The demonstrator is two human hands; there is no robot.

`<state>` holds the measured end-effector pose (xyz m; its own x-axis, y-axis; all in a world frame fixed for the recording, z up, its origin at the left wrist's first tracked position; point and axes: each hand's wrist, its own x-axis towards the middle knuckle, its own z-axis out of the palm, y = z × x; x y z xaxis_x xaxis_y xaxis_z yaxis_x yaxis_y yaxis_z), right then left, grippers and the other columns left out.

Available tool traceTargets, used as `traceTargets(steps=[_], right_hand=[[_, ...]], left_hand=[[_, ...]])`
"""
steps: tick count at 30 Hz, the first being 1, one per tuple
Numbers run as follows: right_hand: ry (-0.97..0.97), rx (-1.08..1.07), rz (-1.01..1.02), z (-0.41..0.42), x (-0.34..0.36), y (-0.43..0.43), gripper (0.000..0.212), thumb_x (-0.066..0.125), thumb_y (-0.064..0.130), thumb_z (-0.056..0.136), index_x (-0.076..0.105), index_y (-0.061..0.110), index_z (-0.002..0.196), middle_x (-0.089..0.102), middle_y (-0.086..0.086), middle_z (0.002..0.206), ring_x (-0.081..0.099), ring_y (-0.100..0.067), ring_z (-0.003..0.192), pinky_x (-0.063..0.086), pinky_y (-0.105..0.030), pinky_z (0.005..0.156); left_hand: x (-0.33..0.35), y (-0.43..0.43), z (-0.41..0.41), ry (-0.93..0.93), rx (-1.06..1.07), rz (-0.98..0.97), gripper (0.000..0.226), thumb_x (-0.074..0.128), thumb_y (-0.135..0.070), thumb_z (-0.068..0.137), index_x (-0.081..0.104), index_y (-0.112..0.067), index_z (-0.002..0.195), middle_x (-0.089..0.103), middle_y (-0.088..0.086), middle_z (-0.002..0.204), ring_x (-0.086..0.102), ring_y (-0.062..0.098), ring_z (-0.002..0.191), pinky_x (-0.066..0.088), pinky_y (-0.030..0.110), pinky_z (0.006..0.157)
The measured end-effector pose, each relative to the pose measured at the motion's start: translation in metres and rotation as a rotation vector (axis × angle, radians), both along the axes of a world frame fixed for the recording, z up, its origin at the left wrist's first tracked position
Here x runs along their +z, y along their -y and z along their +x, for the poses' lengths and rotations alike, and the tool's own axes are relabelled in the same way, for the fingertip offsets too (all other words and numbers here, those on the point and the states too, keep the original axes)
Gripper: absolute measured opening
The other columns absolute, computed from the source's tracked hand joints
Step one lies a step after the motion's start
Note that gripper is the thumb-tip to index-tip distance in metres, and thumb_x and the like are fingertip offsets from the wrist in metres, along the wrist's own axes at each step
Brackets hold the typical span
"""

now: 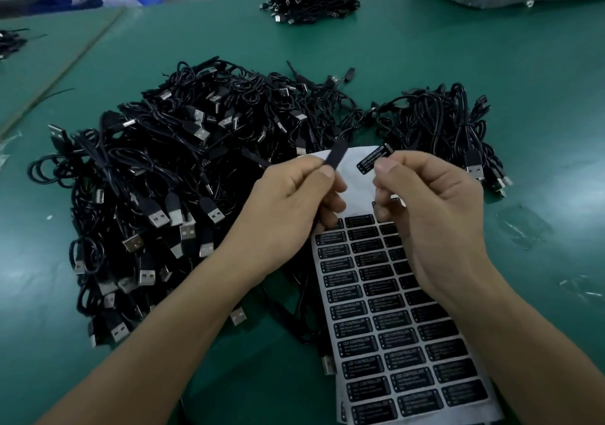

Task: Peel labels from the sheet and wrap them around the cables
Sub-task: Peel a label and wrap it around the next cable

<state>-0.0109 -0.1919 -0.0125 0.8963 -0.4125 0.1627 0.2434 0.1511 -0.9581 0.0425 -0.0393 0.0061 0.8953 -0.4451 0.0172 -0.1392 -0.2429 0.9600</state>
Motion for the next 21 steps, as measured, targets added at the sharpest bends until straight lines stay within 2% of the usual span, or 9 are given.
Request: traceTargets(steps=[3, 6, 10, 15, 21], right_hand=[[-0.003, 0.046, -0.012, -0.0008, 0.0003, -0.0023, 0.019, 0.07, 0.015, 0.088, 0.076, 0.024, 0.073, 0.066, 0.001, 0.07, 0.06, -0.011, 0.068, 0.049, -0.022, 0.057], [-0.025, 0.063, -0.026, -0.0017, -0.0009, -0.0037, 0.02, 0.07, 0.009, 0.092, 0.076, 0.021, 0.077, 0.07, -0.002, 0.073, 0.065, -0.012, 0.072, 0.051, -0.021, 0.06], [-0.052, 0.032, -0.054, -0.0004, -0.0017, -0.0042, 0.013, 0.07, 0.009, 0.091, 0.076, 0.013, 0.08, 0.07, -0.007, 0.072, 0.064, -0.017, 0.07, 0.052, -0.023, 0.063], [-0.07, 0.022, -0.083, 0.0007, -0.0023, -0.0031, 0.01, 0.07, 0.009, 0.091, 0.075, 0.007, 0.082, 0.07, -0.01, 0.072, 0.063, -0.02, 0.065, 0.053, -0.026, 0.065], [-0.065, 0.021, -0.109, 0.0006, -0.0012, -0.0028, 0.012, 0.071, 0.006, 0.09, 0.075, 0.01, 0.079, 0.07, -0.005, 0.068, 0.062, -0.012, 0.062, 0.051, -0.019, 0.061]], left_hand=[[-0.0021, 0.0007, -0.0013, 0.047, -0.013, 0.02, 0.027, 0.05, -0.021, 0.105, 0.073, -0.021, 0.091, 0.072, 0.0, 0.071, 0.066, 0.012, 0.061, 0.053, 0.025, 0.06], [-0.0034, 0.0016, -0.0014, 0.06, -0.048, 0.03, 0.024, 0.053, -0.019, 0.104, 0.074, -0.017, 0.092, 0.073, 0.0, 0.071, 0.067, 0.012, 0.062, 0.054, 0.025, 0.06], [-0.0033, 0.0007, 0.0, 0.044, -0.117, 0.025, 0.024, 0.054, -0.014, 0.103, 0.073, -0.014, 0.089, 0.073, -0.001, 0.073, 0.066, 0.008, 0.064, 0.05, 0.018, 0.059], [-0.0043, -0.0001, 0.0014, 0.02, -0.175, 0.007, 0.025, 0.055, -0.006, 0.1, 0.076, -0.019, 0.095, 0.076, -0.002, 0.079, 0.069, 0.007, 0.069, 0.05, 0.015, 0.062], [-0.0063, -0.0001, 0.0028, -0.013, -0.183, -0.047, 0.026, 0.057, -0.013, 0.096, 0.076, -0.028, 0.087, 0.077, -0.002, 0.081, 0.071, 0.008, 0.07, 0.051, 0.014, 0.061]])
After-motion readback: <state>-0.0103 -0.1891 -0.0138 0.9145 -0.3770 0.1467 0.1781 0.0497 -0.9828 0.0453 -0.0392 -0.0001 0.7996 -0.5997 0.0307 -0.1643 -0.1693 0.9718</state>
